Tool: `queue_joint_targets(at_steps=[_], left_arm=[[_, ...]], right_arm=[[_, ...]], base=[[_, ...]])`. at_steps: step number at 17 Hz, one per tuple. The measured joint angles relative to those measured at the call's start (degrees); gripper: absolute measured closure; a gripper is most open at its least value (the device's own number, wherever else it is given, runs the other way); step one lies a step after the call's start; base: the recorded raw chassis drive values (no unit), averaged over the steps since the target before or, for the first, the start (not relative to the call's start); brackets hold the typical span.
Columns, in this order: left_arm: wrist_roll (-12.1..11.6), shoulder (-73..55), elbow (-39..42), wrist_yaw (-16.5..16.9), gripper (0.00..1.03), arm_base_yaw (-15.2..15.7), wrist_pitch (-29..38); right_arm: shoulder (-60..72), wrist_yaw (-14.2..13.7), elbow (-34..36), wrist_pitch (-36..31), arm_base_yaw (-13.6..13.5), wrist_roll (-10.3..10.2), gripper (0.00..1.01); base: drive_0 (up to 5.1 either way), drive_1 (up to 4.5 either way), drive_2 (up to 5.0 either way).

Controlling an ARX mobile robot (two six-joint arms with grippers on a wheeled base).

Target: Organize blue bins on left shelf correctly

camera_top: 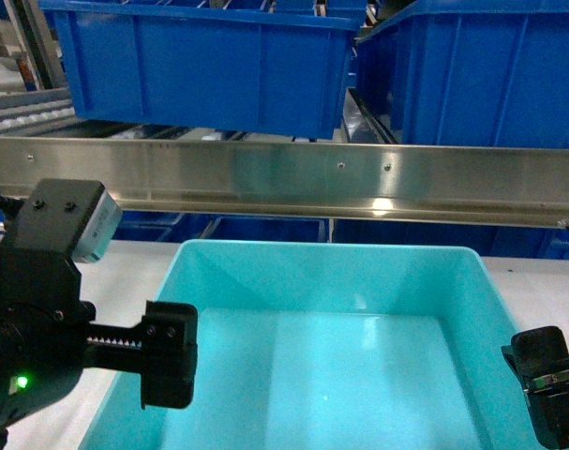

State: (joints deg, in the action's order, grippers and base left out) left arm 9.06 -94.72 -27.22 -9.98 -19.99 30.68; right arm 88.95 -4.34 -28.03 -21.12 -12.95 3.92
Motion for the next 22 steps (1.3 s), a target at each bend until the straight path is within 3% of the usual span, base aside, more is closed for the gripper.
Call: queue_joint_targets(at_steps=[5, 9, 10, 11, 12, 13, 15, 17, 19, 20, 21, 22], left_arm=[[0.2, -1.92, -0.11, -2.05, 0.05, -0.92, -1.11], [3.19, -7.58, -1.2, -3.58, 0.05, -1.99, -3.19], [4.13, -9.03, -2.23, -3.48, 0.05, -2.29, -4.13], [4.44, -9.4, -3.04, -3.85, 0.05, -3.1, -5.81], [4.42, -9.44, -3.06, -4.0, 0.26, -3.17, -5.88], [4.42, -9.44, -3.06, -3.98, 0.5, -3.17, -5.86], [4.42, -9.44, -3.06, -3.98, 0.63, -3.17, -5.86], [4.44, -9.44, -3.1, -3.41, 0.79, -3.17, -5.77], [4.74, -9.44, -3.21, -2.27, 1.02, -3.93, -5.7], [5.16, -9.44, -3.21, -1.75, 1.01, -3.96, -5.64], [5.55, -9.44, -3.21, -1.55, 1.01, -4.0, -5.62], [5.68, -9.44, -3.21, -1.42, 1.01, -4.04, -5.6]], right_arm=[[1.36, 0.31, -0.2, -0.76, 0.28, 0.11, 0.03], [7.1, 0.46, -0.17, -3.17, 0.2, -0.26, 0.03], [8.59, 0.09, -0.15, -5.16, 0.22, -0.42, 0.03], [10.88, -1.97, 1.66, -12.7, 0.92, -0.44, 0.03], [11.15, -2.47, 2.08, -14.1, 1.36, -0.48, 0.04], [11.15, -2.23, 2.08, -14.1, 1.27, -0.44, 0.28], [11.15, -1.81, 2.08, -14.1, 1.27, -0.44, 0.39], [11.15, -1.6, 2.08, -14.08, 1.27, -0.44, 0.57], [11.21, -0.83, 2.08, -14.05, 0.87, -0.46, 0.8], [11.21, -0.46, 2.08, -14.1, 0.87, -0.68, 0.89], [11.21, -0.39, 2.08, -14.4, 0.85, -2.29, 0.97], [11.19, -0.31, 2.05, -14.45, 0.87, -3.04, 0.98]], base=[[0.0, 0.0, 0.0], [0.0, 0.0, 0.0], [0.0, 0.0, 0.0], [0.0, 0.0, 0.0], [0.0, 0.0, 0.0], [0.0, 0.0, 0.0], [0.0, 0.0, 0.0], [0.0, 0.0, 0.0], [0.0, 0.0, 0.0], [0.0, 0.0, 0.0], [0.0, 0.0, 0.0], [0.0, 0.0, 0.0]])
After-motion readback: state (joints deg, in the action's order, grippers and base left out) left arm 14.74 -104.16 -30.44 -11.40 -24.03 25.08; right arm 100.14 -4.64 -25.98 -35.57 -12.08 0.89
